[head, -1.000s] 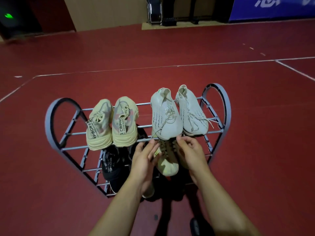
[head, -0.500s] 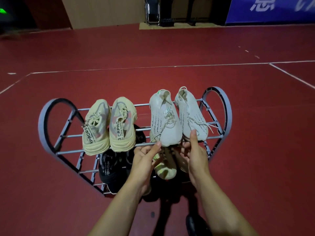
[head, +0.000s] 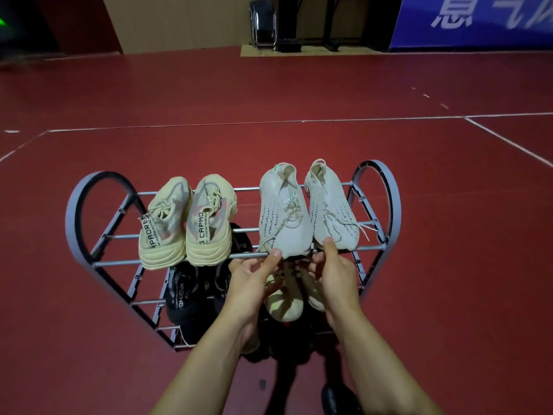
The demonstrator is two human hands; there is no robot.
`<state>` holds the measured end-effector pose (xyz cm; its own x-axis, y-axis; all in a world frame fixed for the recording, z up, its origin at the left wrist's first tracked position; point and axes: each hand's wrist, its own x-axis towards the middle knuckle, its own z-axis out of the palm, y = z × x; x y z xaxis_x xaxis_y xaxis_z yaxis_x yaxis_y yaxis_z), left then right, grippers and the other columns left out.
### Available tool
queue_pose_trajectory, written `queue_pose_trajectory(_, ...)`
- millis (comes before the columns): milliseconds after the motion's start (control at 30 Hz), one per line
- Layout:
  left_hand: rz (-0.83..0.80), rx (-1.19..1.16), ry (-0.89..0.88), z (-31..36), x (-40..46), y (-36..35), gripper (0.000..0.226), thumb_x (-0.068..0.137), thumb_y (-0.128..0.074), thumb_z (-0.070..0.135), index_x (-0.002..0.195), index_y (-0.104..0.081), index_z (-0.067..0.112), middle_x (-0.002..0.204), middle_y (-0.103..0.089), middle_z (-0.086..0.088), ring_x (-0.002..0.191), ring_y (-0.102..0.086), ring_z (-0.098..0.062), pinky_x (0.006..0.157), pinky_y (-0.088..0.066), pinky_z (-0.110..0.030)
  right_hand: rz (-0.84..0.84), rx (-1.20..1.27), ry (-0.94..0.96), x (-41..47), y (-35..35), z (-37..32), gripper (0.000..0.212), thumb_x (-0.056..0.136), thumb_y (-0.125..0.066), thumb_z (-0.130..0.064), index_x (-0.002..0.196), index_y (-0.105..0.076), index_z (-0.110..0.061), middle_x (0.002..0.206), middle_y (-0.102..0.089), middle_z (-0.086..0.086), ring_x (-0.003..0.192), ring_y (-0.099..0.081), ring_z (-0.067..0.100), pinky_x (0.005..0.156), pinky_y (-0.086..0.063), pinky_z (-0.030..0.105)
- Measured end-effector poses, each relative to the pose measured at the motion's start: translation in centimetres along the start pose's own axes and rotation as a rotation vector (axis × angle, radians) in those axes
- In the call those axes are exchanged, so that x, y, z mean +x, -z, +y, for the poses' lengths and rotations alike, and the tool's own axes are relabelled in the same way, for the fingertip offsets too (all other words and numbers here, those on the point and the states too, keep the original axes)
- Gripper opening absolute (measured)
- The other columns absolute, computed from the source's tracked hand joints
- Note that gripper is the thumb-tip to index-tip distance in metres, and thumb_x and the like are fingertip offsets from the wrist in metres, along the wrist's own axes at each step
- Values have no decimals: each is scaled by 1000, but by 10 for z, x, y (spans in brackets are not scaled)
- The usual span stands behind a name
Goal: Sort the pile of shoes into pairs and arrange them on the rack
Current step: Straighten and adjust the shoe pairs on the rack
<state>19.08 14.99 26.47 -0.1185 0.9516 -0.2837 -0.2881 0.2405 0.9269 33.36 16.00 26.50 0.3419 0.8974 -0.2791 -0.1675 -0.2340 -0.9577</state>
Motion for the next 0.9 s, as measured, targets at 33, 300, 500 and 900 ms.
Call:
queue_pose_trajectory(33,-9,-12,6,1,-1,0,32,86,-80,34,95,-71,5,143,-50,-22,106,-73,-18,87,-58,-35,-6,-4,-7,-1,0,-1,51,81,-49,-62,54,-59,-19,53,-57,0,49,-51,19,56,-39,32)
queue_pose_trajectory(300,-15,43,75,4,-18,-2,66,85,-78,44,136,-46,18,130,-68,-3,110,-71,-18,103,-53,-49,104,-120,99,0,23,-20,53,87,-39,-41,64,-73,-9,69,-76,4,67,-74,26,64,-55,36)
queue_pose_trajectory(500,-44,127,42,9,-33,-9,49,82,-75,58,114,-69,22,112,-77,1,108,-71,-18,102,-54,-46,38,-80,185,-11,21,-19,47,95,-35,-51,79,-77,-37,87,-78,-5,83,-71,18,84,-55,43)
queue_pose_trajectory(900,-106,91,-146,45,-44,-37,46,92,-64,55,120,-68,18,97,-80,3,90,-77,-13,84,-59,-29,-167,-123,407,-49,5,-16,50,101,-35,-47,79,-74,-23,84,-77,-4,85,-72,10,81,-52,30)
